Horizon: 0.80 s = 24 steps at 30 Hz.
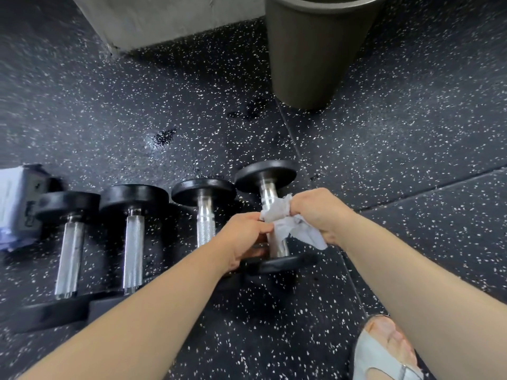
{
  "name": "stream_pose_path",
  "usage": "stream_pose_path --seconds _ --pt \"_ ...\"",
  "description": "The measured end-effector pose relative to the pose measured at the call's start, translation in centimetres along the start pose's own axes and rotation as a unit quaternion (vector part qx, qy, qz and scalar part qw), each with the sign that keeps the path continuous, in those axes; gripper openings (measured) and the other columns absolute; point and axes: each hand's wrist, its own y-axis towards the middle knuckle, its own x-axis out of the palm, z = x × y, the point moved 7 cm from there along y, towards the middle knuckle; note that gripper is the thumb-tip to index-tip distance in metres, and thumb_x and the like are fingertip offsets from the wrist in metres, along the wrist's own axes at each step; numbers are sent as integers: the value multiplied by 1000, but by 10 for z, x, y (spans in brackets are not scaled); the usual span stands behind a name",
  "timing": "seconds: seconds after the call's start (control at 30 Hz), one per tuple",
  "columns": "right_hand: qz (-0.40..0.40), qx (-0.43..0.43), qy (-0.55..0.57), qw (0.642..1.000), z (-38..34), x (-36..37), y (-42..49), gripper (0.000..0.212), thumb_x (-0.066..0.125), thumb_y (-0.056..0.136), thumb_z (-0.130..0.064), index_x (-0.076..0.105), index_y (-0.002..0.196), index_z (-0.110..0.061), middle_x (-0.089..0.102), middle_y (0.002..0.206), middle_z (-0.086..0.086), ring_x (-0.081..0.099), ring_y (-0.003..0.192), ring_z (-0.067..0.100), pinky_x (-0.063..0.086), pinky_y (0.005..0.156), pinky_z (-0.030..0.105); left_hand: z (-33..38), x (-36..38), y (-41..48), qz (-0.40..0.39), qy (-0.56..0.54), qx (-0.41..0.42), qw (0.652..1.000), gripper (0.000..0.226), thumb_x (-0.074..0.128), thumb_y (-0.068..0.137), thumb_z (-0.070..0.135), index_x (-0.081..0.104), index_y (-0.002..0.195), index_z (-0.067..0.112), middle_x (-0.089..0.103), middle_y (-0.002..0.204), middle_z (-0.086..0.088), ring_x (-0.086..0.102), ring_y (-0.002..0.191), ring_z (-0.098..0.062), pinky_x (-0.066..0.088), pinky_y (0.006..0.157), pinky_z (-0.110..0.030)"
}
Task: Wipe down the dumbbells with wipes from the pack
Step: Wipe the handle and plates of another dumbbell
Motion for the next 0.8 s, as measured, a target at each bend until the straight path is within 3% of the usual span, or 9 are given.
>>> stream_pose_path --seconds 0.07,0.2,0.3,0.4,0.43,0.5,0.57,0.7,0.8 --pt "25 -21 -17 999 -9 -6 -3 20 50 85 -3 55 66 -7 51 64 6 44 50 15 38 39 20 5 -5 -3 14 15 13 1000 24 55 89 5 72 98 19 73 92 0 67 82 -14 58 73 -33" --pt "46 -49 75 995 -34 -34 -15 17 54 92 -10 68 84 -3 67 76 9 50 59 19 46 56 31 5 -22 -8 85 -29 -5 996 29 46 92 3 60 109 23 63 111 0 61 107 -16 54 92 -46" --pt "127 -107 -38 985 -44 -59 -14 21 51 87 -3 58 68 -11 52 57 -1 42 47 9 37 41 16 1 -22 -9 72 -54 -12 996 39 44 95 4 55 129 19 62 120 -3 62 108 -17 53 89 -42" --pt "114 -64 -76 988 -26 -45 -5 18 52 86 0 68 86 -8 58 71 2 48 51 8 40 41 15 0 -10 -8 44 -68 -14 997 40 43 98 5 51 135 17 65 122 -3 65 105 -16 51 92 -41" --pt "86 -37 -44 995 -19 -35 -2 22 52 86 2 71 90 -9 66 79 9 55 52 9 46 44 18 0 -7 -7 41 -69 -12 997 40 43 97 5 50 135 17 67 119 -2 66 102 -15 51 94 -40" --pt "43 -19 29 998 -15 -19 1 29 48 81 4 71 97 -2 69 103 24 71 81 22 59 76 38 2 -3 -6 41 -64 -6 997 39 46 96 4 52 132 17 70 110 2 67 97 -12 51 95 -38" --pt "21 -46 56 997 -21 -11 1 33 44 82 7 68 105 3 62 118 29 65 100 29 48 98 53 4 0 -4 35 -53 0 998 39 49 94 1 55 128 18 72 104 4 67 95 -10 53 85 -32" --pt "40 -152 -27 987 -27 -8 -5 25 59 89 -5 69 109 -19 72 102 -4 65 85 8 55 79 20 5 2 -1 24 -40 20 999 41 59 84 -6 61 119 15 74 96 1 65 83 -13 49 67 -26" --pt "152 -165 -177 958 -23 -11 -3 6 67 83 -31 69 83 -37 71 85 -17 65 84 8 54 79 32 1 2 1 27 -29 23 999 41 63 81 -5 64 117 16 75 97 1 64 87 -15 48 77 -30"
